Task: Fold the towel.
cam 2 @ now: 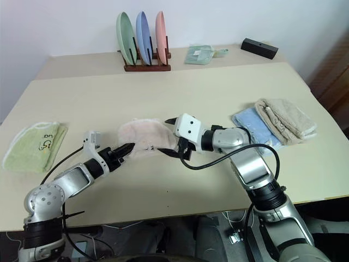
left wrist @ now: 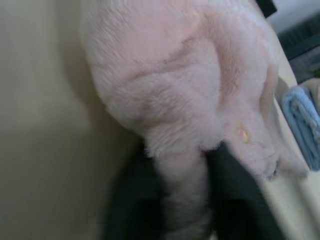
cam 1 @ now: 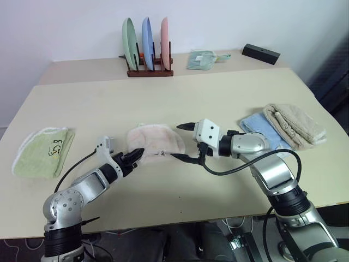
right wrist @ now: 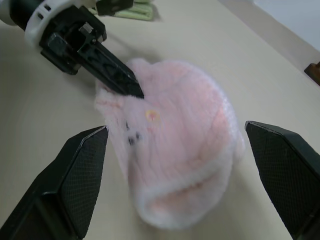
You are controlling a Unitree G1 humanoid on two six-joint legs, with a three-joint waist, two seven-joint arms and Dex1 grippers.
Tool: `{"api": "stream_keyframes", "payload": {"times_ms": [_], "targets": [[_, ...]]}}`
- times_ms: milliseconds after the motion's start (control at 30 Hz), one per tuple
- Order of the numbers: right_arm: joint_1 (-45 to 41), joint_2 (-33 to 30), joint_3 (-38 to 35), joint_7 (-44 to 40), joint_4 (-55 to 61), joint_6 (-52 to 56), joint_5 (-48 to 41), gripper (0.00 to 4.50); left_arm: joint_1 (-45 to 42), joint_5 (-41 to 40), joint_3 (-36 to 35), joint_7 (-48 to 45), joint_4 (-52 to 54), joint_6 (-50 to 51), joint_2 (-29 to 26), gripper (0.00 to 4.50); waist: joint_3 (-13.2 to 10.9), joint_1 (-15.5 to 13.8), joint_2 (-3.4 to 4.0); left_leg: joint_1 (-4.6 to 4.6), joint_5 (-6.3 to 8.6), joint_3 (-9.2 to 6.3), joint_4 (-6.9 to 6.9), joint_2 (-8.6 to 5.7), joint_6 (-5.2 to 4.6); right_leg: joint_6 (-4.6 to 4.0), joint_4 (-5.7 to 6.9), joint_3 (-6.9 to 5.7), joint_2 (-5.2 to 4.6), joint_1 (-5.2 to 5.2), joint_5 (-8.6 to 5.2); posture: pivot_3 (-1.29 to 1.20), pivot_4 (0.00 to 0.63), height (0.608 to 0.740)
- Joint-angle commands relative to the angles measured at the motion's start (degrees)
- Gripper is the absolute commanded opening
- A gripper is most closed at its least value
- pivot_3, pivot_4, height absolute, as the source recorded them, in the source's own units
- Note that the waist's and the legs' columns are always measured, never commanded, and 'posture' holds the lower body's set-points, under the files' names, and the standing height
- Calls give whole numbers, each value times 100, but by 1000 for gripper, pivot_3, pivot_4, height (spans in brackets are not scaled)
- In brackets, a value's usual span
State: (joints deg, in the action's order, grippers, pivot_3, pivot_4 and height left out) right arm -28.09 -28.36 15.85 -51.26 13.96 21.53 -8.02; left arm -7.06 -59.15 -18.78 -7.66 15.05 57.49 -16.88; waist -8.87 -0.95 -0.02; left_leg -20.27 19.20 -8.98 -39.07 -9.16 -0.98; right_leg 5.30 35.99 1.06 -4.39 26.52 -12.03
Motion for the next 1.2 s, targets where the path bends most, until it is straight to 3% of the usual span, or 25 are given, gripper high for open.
{"api": "stream_keyframes", "payload": {"times_ms": [33,167,333,500,800,933,1100,1133,1200], "targets": [[8,-66,-115,86,257,-144,41,4500,-4,16,-92,-156,235,-362,39,11,0,2,0,0,0,0,-1,0,0,0,0,0,0,0,0,0,150,740],[0,-97,-145,185,107,-281,150,4500,-276,-195,-891,306,515,-1089,121,11,-2,7,-3,-1,0,0,-1,1,0,0,0,0,0,1,0,0,150,740],[-33,-107,-166,244,-110,-448,232,4500,-561,-79,-2096,1226,715,-1958,-217,11,-2,23,-3,0,0,3,4,2,2,0,0,2,2,6,0,0,150,740],[-124,10,-72,189,-383,-704,235,4500,-271,-306,-3204,2098,813,-2639,-248,11,-2,9,-4,-1,0,4,5,2,2,0,-8,2,2,3,0,0,150,740],[-312,152,16,80,-842,-1105,321,4500,920,-630,-2952,2576,1062,-2838,779,11,1,-150,-34,8,0,4,-6,1,1,0,-8,1,2,-14,1,0,150,740],[-335,171,9,67,-899,-1176,330,4500,1136,-933,-2962,2530,1018,-3014,822,1525,-1,-140,-38,8,0,3,-5,1,1,0,-7,1,2,-14,1,0,150,740],[-344,157,-23,49,-998,-1270,331,4500,1519,-1228,-3052,2638,978,-3095,685,4166,-1,-125,-38,11,0,6,0,2,2,0,-7,4,4,-10,1,0,150,740],[-348,156,-22,51,-1018,-1287,339,4500,1663,-1322,-3036,2579,1031,-3089,685,4483,-1,-127,-38,11,0,6,0,2,2,0,-7,5,4,-10,1,0,150,740],[-345,131,-41,41,-1055,-1332,341,4500,1964,-1507,-2987,2464,1192,-3100,729,4483,-1,-130,-38,10,0,6,2,2,1,0,-8,5,5,-9,0,0,150,740]]}}
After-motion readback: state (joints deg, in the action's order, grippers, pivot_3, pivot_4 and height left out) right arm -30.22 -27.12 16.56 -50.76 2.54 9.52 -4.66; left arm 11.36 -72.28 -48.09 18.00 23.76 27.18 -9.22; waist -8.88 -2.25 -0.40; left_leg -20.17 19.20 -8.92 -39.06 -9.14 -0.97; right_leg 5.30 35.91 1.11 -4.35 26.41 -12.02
